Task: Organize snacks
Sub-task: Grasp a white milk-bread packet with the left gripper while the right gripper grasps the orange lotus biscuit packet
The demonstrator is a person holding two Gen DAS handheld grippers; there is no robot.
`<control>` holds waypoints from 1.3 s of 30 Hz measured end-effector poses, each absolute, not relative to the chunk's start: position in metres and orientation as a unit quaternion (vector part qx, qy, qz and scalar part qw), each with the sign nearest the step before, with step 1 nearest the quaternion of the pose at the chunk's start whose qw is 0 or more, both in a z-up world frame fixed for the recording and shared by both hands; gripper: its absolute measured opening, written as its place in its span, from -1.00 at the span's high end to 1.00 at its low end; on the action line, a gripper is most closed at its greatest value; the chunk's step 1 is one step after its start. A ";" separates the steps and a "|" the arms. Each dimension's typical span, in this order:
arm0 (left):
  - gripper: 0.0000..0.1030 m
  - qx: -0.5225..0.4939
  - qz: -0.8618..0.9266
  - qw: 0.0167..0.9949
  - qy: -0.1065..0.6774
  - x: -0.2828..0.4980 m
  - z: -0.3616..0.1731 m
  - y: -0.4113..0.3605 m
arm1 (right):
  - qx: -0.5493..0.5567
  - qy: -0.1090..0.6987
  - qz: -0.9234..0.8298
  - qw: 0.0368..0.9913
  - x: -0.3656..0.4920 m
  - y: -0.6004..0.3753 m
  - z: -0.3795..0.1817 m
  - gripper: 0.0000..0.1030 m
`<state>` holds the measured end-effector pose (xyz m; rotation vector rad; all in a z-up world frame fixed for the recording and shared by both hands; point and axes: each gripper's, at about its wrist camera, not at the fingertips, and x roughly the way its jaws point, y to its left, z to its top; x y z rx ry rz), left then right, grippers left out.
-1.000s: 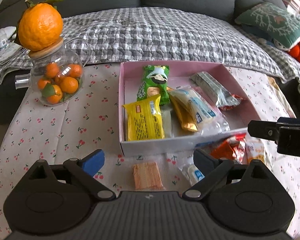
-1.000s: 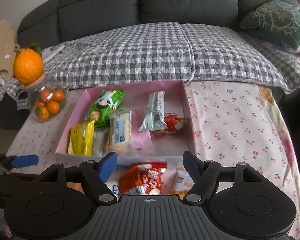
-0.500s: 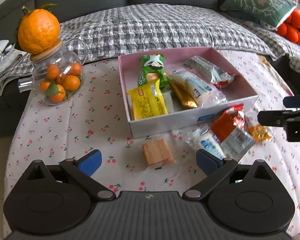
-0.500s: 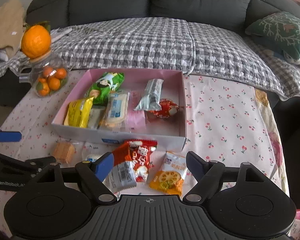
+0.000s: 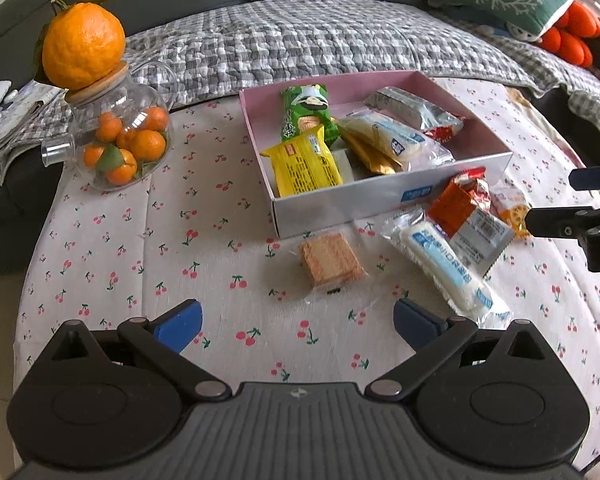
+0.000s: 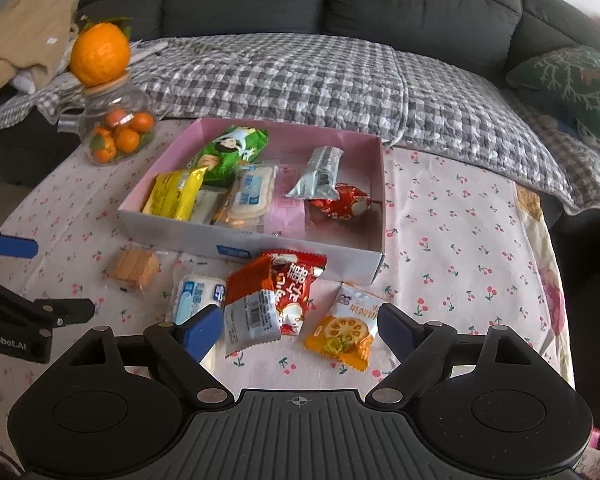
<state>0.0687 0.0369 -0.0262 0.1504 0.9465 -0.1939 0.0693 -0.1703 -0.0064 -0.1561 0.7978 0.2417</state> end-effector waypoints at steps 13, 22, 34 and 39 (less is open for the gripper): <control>-0.98 0.075 -0.107 0.878 0.461 0.058 -0.042 0.038 | -0.110 0.406 0.105 0.901 0.061 -0.185 -0.029 -0.70; -0.90 0.074 -0.125 0.878 0.455 0.062 -0.044 -0.001 | -0.110 0.414 0.094 0.899 0.063 -0.196 -0.034 -0.70; -0.52 0.053 -0.133 0.872 0.468 0.082 -0.055 -0.052 | -0.092 0.420 0.071 0.900 0.070 -0.215 -0.038 -0.70; -0.34 0.043 -0.124 0.866 0.482 0.087 -0.059 -0.052 | -0.060 0.426 0.056 0.901 0.081 -0.223 -0.039 -0.70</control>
